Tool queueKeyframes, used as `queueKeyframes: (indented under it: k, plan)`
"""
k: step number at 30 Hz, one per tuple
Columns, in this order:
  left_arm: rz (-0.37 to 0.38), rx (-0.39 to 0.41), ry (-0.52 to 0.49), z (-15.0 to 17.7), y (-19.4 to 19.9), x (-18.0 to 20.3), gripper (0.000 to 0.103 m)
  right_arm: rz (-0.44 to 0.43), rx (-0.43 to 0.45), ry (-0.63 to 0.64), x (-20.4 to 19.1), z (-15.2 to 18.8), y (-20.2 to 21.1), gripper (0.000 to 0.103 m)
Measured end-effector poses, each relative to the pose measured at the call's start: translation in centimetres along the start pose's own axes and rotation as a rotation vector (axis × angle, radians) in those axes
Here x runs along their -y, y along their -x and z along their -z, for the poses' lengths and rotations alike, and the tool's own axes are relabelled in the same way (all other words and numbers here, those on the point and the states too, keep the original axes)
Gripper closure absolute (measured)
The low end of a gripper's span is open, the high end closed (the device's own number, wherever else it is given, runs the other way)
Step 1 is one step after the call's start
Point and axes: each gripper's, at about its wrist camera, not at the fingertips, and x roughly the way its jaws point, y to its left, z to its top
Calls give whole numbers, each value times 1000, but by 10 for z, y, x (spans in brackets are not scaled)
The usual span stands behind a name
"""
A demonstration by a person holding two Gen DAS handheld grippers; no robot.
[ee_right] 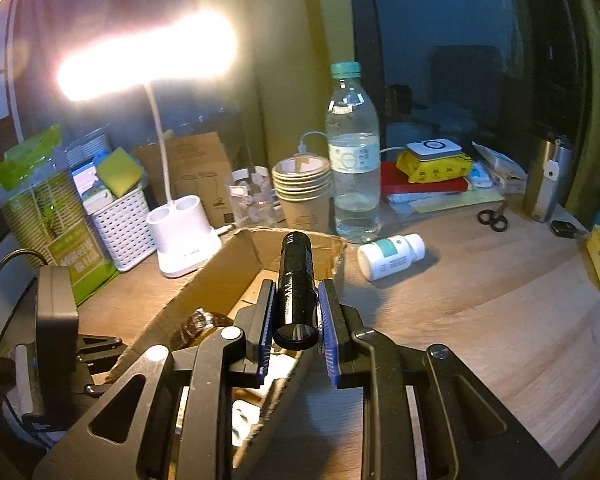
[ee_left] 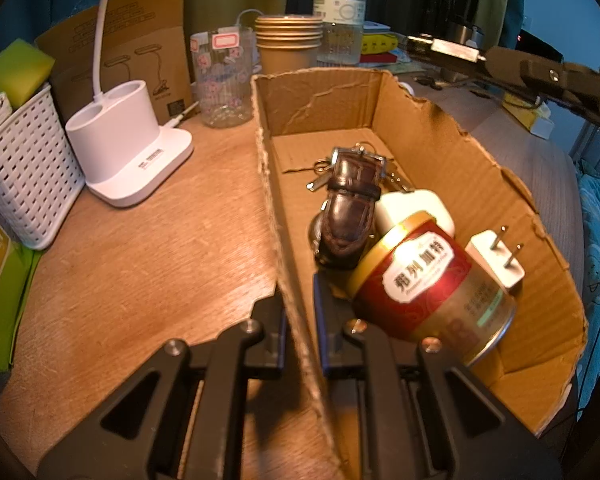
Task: Organize rigid objects
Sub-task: 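Lower the flashlight into the box and open the right gripper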
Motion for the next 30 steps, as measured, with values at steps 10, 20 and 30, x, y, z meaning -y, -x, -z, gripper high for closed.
queueKeyframes:
  k: [10,20,30]
  plan:
    - [0,0,0,0,0,0,91,-42,-43,31,-22,6,-21,80]
    - [0,0,0,0,0,0,91,-45,-84,71,-38,10,-40,80]
    - [0,0,0,0,0,0,91,-23,-128,123,-46,10,-54,80]
